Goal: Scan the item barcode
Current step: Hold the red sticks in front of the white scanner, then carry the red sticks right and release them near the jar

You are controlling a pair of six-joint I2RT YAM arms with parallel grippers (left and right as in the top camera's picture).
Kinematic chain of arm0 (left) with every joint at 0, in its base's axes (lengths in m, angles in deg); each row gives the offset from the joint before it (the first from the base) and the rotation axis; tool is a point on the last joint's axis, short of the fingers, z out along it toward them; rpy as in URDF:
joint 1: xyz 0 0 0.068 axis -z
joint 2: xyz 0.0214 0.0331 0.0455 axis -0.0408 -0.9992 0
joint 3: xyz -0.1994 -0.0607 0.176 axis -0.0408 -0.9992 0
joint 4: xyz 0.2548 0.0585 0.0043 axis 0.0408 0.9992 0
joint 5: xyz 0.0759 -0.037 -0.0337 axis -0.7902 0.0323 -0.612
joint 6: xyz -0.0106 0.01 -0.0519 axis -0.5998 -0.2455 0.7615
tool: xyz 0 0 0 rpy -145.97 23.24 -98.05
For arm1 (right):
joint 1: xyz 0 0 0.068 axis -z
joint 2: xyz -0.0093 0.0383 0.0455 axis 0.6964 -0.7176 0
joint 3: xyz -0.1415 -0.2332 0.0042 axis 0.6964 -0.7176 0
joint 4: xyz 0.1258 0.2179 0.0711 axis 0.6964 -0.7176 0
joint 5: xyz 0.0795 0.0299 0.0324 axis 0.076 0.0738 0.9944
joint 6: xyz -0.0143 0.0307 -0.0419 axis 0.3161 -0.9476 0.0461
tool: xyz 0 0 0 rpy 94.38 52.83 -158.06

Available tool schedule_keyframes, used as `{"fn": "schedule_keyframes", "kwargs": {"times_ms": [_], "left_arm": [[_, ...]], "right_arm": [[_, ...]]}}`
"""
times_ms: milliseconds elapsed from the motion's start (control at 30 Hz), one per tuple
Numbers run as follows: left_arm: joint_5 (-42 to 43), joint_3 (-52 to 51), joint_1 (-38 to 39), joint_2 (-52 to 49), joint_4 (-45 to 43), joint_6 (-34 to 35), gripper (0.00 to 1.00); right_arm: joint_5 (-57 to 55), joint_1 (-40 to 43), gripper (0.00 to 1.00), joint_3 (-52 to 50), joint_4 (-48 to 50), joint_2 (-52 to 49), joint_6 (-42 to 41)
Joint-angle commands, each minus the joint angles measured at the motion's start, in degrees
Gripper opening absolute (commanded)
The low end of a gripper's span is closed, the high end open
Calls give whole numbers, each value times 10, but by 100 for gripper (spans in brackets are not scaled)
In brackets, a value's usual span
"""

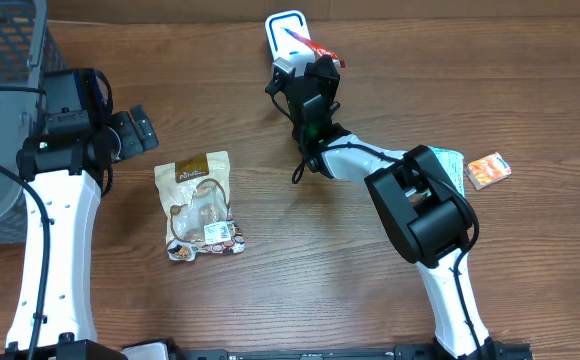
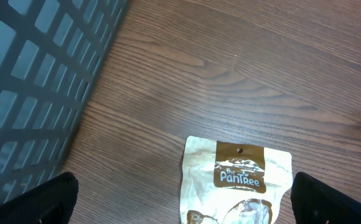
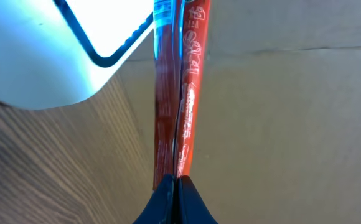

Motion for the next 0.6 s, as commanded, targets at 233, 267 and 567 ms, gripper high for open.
{"fn": "schedule_keyframes", "kwargs": {"times_ms": [233, 267, 567], "left_arm": [[-3, 9, -2, 3, -1, -9, 100], [-3, 9, -2, 3, -1, -9, 100], [-3, 9, -2, 3, -1, -9, 100]], "right_arm": [[3, -12, 4, 7, -13, -11, 5], [3, -12, 4, 7, -13, -11, 5], [-4, -6, 4, 7, 29, -11, 5]]}}
